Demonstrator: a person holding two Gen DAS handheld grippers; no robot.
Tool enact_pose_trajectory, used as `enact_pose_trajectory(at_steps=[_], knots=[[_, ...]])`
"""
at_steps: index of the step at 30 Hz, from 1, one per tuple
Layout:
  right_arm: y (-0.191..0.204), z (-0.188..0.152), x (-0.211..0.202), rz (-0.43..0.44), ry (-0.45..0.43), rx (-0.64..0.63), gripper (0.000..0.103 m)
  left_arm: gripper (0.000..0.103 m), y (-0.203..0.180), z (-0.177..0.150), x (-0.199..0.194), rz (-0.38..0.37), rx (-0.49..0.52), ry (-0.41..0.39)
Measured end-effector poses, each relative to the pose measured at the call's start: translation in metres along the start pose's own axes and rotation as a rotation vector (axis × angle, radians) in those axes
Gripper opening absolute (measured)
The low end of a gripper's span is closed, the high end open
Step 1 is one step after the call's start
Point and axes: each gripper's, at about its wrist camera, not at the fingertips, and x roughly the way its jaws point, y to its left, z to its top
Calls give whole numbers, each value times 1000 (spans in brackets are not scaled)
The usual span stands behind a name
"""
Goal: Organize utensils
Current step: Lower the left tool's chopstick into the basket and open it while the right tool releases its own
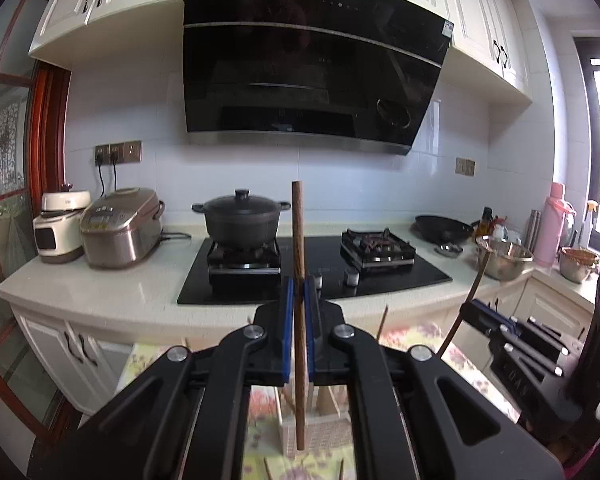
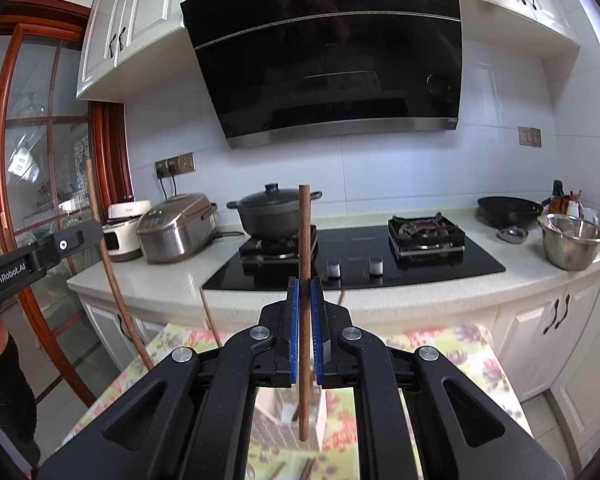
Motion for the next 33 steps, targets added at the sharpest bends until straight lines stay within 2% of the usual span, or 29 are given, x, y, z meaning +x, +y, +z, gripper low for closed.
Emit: enact_pose_trajectory(at_steps=[4, 8, 13, 16, 20, 21, 23, 25, 31, 33], knots=[[3, 5, 22, -3, 5, -11, 8, 5, -1, 12, 23, 1, -14, -6], [5, 0, 43, -2, 40, -24, 8, 5, 0, 12, 52, -3, -24, 20], [6, -19, 68, 5, 125, -34, 8, 5, 2, -12, 86, -30, -36, 93], [8, -32, 82, 5, 193, -43, 8, 5, 0, -35, 107, -57, -43, 169], [2, -50, 106, -1, 261, -26, 9, 5, 0, -65, 131, -48, -42, 250], [0, -54, 111, -2, 275, -23, 10, 6, 2, -71, 136, -46, -48, 266], [-4, -59, 119, -13, 287, -14, 22, 6, 8, -80, 145, -31, -63, 288], [-10, -62, 118, 2, 279, 23, 61, 8, 15, -84, 147, -20, -71, 292], [-26, -67, 105, -11, 248, 44, 61, 26, 38, -88, 134, 38, -85, 260], [-33, -73, 99, -14, 247, 54, 62, 36, 50, -96, 126, 60, -107, 253]])
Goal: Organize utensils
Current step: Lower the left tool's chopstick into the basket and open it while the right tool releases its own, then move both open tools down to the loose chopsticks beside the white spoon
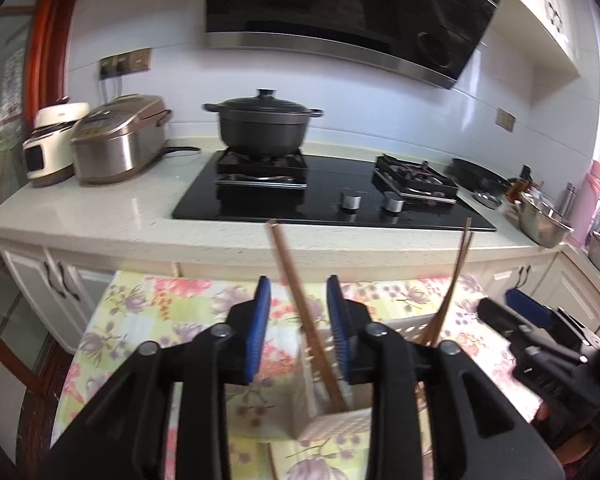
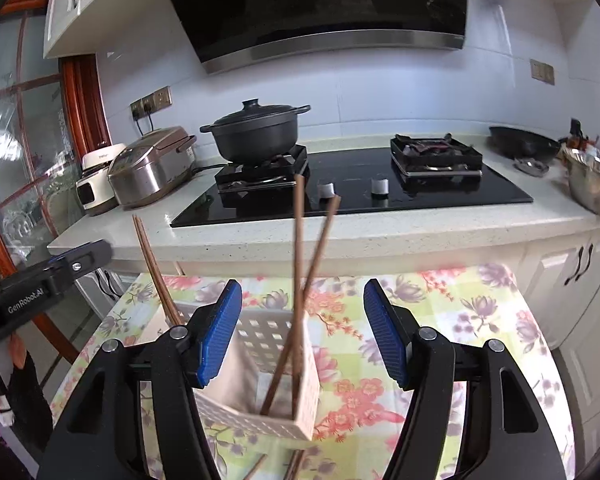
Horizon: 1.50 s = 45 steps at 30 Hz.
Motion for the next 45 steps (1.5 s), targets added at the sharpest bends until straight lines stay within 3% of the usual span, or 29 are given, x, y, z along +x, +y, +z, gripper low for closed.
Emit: enact_pose_trajectory(at_steps=[1, 3, 6, 11, 21, 31, 45], knots=[[-4, -5, -2, -1, 1, 4, 62, 39, 5, -5, -3, 10, -10, -2], [-9, -16, -6, 5, 5, 11, 61, 56, 15, -18, -9, 37, -28, -8], [-14, -39, -13, 3, 16, 18, 61, 69, 26, -43, -19, 72, -36, -14], [-18, -81, -16, -9, 66, 30, 58, 81, 32, -89, -28, 131, -16, 4], [-17, -140, -15, -42, 149, 72, 52, 87, 32, -156, -35, 159, -5, 71], [-4, -170, 3, -72, 267, 39, 33, 87, 33, -197, -31, 142, -25, 157], [18, -175, 16, -69, 322, -2, 23, 87, 33, -203, -32, 132, -6, 161]])
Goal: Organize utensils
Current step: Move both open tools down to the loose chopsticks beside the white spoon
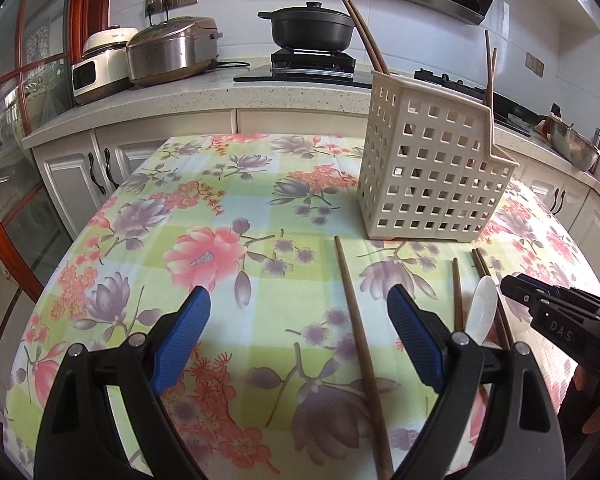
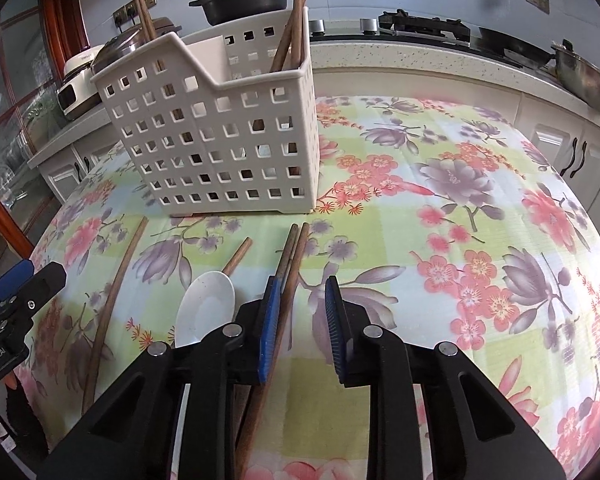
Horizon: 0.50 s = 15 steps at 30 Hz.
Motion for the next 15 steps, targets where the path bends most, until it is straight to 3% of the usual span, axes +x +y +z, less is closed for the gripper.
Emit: enact_pose_trajectory(at_steps=[15], knots=[[13, -2, 12, -65, 55, -66, 17, 85, -4, -1, 9, -25, 3, 62]])
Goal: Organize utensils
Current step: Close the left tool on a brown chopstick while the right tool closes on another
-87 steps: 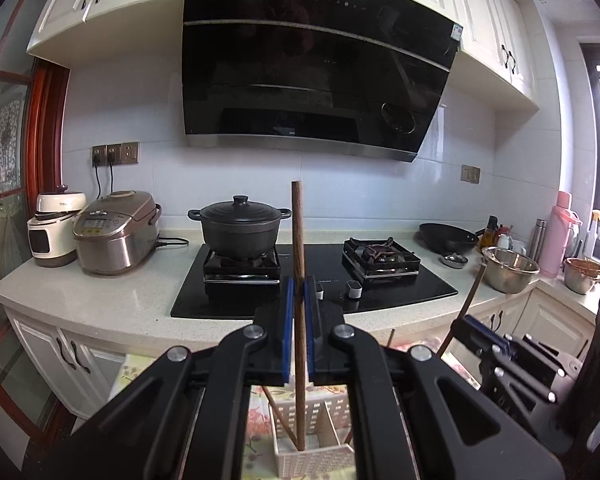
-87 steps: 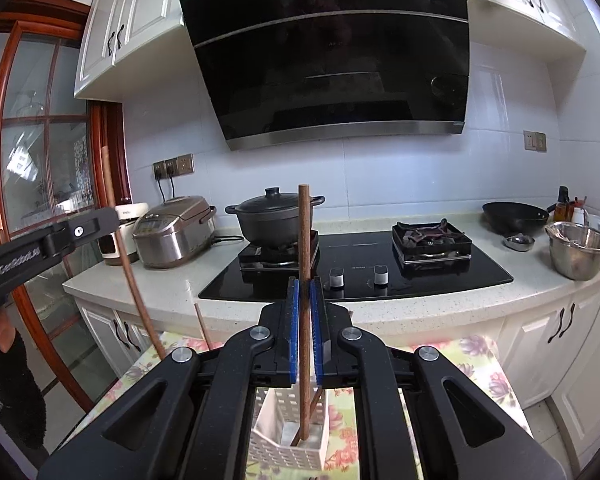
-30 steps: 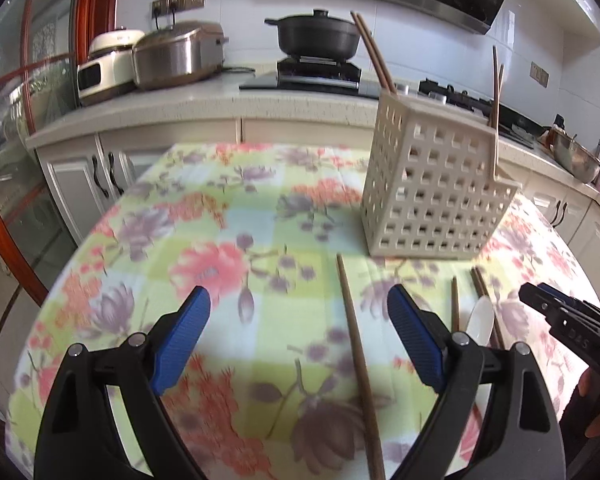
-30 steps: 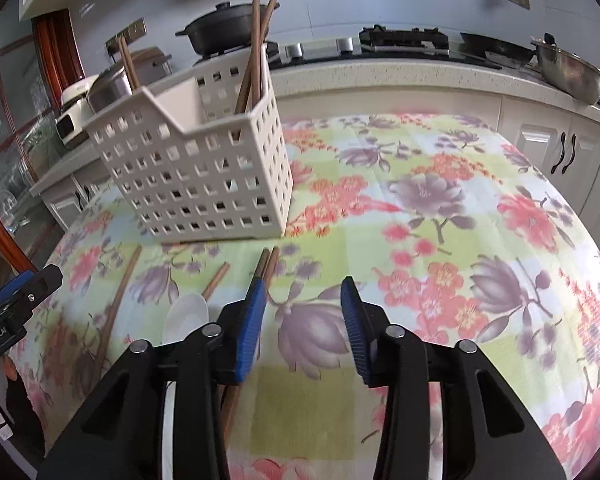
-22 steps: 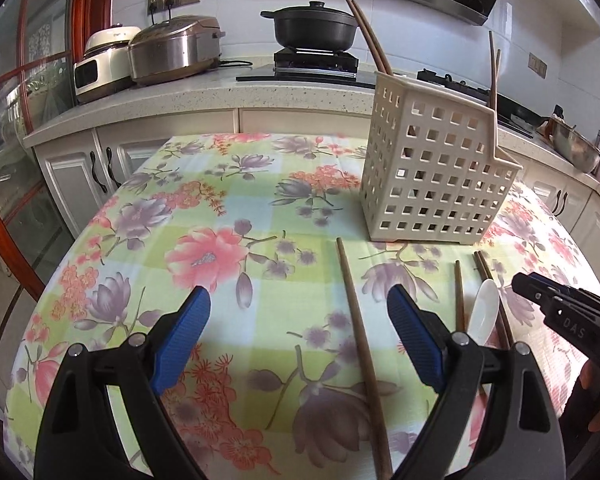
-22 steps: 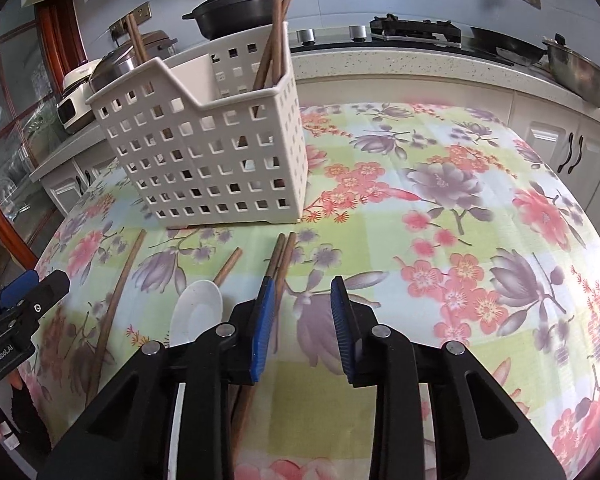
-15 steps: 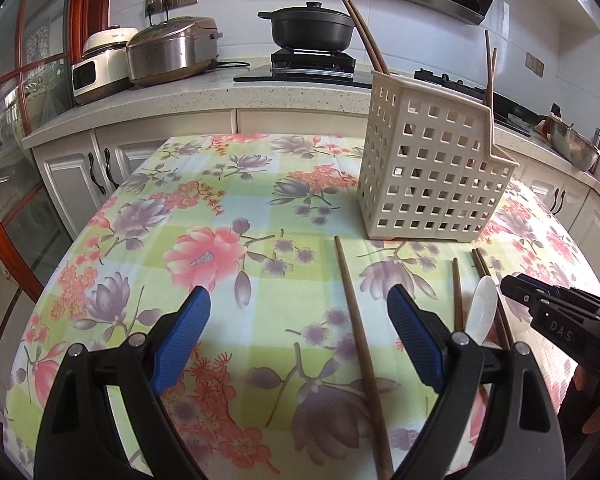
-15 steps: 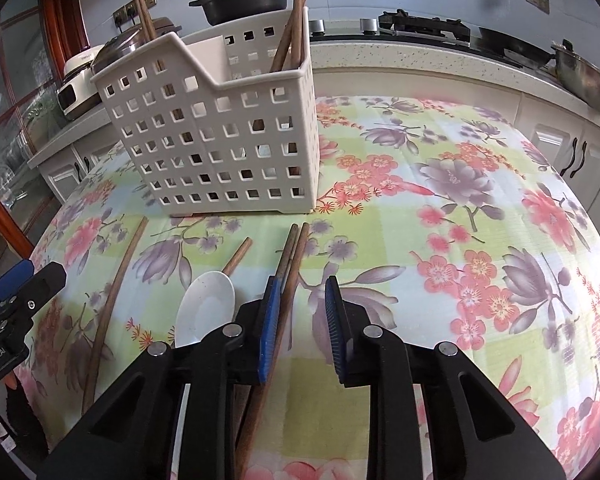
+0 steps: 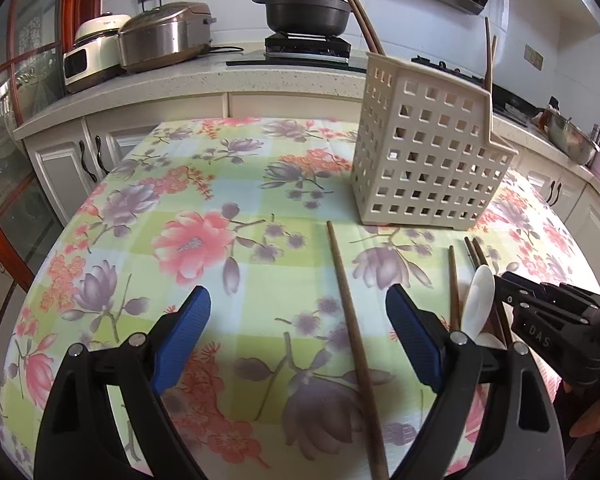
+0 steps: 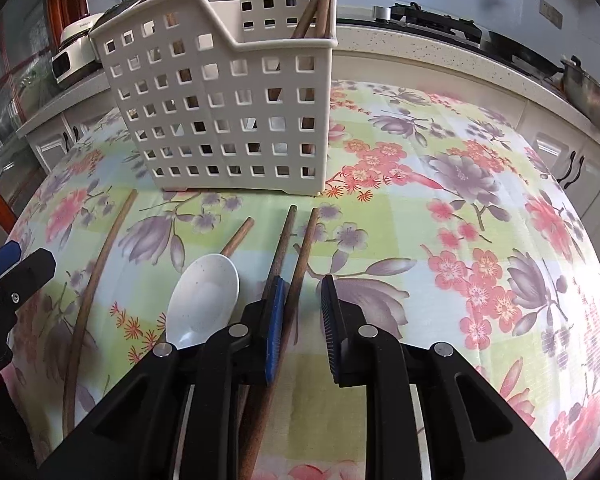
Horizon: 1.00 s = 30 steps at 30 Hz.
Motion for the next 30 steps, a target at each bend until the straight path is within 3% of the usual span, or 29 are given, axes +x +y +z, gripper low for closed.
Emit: enact_pose_trajectory(at_steps=[2, 4, 15, 19, 24, 28, 30], knots=[[-6, -1, -1, 8, 0, 17, 9, 80, -4, 1, 4, -9, 11, 22], [-10, -2, -2, 21, 1, 27, 9, 77, -8, 2, 9, -12, 20, 42], [-26, -6, -6, 65, 3, 62, 8, 33, -30, 19, 44, -21, 66, 141], [-26, -6, -6, 60, 4, 46, 8, 28, -34, 18, 56, -9, 86, 181], [-21, -6, -5, 38, 5, 19, 8, 23, -37, 14, 57, 9, 109, 176], [-19, -5, -5, 27, 3, 5, 8, 9, -38, 13, 56, 16, 131, 177], [-19, -5, -5, 31, 1, 10, 8, 7, -38, 12, 56, 16, 139, 176]])
